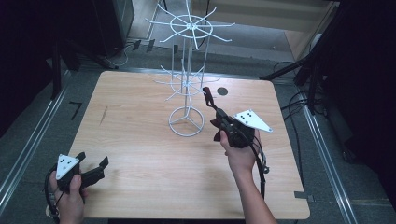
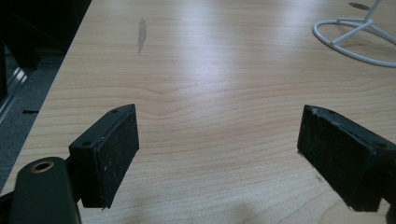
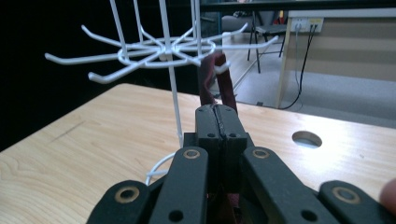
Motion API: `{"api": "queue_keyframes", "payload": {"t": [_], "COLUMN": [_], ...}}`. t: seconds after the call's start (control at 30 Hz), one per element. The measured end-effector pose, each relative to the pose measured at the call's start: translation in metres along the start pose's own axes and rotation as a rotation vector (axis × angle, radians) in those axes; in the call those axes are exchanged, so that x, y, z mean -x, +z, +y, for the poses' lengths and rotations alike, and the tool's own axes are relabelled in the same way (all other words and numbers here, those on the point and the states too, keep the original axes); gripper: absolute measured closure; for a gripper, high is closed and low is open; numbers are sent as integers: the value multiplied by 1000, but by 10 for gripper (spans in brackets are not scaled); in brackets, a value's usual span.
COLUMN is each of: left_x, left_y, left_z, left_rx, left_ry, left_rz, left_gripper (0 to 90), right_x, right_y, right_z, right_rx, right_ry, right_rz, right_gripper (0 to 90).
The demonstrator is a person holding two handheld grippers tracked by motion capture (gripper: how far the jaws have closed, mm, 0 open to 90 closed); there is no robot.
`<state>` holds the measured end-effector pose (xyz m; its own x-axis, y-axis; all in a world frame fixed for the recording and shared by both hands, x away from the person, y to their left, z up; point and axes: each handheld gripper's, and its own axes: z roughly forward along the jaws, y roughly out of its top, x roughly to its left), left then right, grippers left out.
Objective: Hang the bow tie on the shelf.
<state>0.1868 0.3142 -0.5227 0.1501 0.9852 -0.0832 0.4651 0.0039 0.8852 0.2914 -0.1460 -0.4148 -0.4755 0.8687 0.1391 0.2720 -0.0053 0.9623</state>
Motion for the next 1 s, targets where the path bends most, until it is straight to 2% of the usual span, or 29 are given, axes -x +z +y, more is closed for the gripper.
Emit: {"api": "queue_keyframes", "payload": {"t": [0.4,0.63,1.0], "left_x": [0,0,-1], "left_y": [0,0,0], "left_z": [0,0,0], "left_rx": [0,0,2], "left_ry": [1,0,2], "left_rz": [-1,-1,-3], "left_gripper": [133,133,133], "right_x": [-1,2,6], "right_y": [19,31,41], "right_z": [-19,-35,-49], "right_rx": [-72,-132,-181], "right_ry": [4,12,4], "right_rz": [-1,-8,-33], "right_gripper": [900,900,900]}}
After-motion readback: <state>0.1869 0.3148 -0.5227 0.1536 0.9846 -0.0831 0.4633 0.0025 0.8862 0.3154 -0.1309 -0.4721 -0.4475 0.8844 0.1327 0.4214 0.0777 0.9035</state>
